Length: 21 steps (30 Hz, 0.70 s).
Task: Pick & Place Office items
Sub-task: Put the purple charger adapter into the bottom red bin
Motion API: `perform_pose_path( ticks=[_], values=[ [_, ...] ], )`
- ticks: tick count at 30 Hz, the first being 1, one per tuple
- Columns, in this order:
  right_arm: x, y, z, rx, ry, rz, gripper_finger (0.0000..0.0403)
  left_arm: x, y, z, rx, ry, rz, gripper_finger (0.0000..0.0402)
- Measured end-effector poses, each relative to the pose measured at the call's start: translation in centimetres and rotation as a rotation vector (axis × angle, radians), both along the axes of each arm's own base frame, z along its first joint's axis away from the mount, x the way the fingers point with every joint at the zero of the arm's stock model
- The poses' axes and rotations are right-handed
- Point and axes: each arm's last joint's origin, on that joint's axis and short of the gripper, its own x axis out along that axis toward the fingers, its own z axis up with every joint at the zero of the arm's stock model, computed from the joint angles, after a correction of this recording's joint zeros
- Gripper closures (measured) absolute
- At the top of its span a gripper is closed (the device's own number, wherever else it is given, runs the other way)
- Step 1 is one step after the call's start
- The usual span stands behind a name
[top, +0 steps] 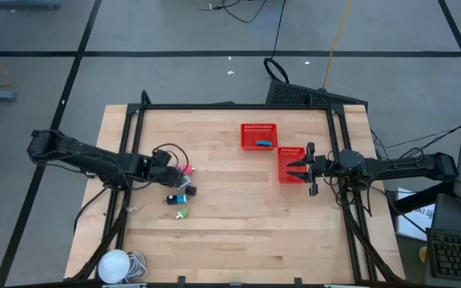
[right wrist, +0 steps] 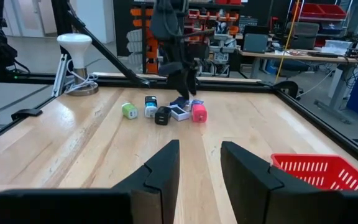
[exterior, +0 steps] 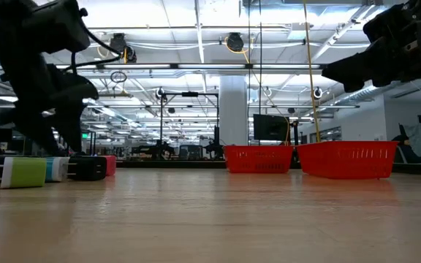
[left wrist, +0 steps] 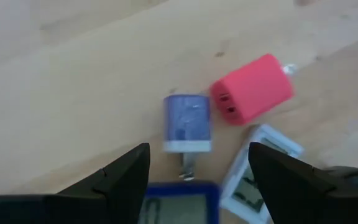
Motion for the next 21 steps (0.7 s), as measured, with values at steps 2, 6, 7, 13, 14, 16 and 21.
perform_pose_path(
  ticks=[2,6,7,13,14,16,21],
  values=[
    [0.0,0.0,0.0,0.0,-0.005,0.0,0.0297,0.5,0.0,-0.5,0.02,0.014,-0.032,0.0128],
    [0.0,0.0,0.1,0.0,-0.011,0.0,0.0297,1.2,0.0,-1.8,0.068,0.084,-0.07,0.0128],
    [0.0,0.0,0.1,0.0,-0.011,0.0,0.0297,1.3,0.0,-2.2,0.071,0.108,-0.073,0.0128],
    [0.0,0.0,0.1,0.0,-0.011,-0.001,0.0297,1.6,0.1,-3.7,0.066,0.181,-0.031,0.0128],
    [0.0,0.0,0.1,0.0,-0.011,-0.001,0.0297,1.6,0.1,-3.7,0.065,0.185,-0.025,0.0128],
    [0.0,0.0,0.1,0.0,-0.011,-0.002,0.0297,1.6,0.1,-3.8,0.064,0.186,-0.012,0.0128],
    [0.0,0.0,0.1,0.0,-0.011,-0.003,0.0297,1.6,0.1,-3.9,0.064,0.183,-0.003,0.0128]
  ],
)
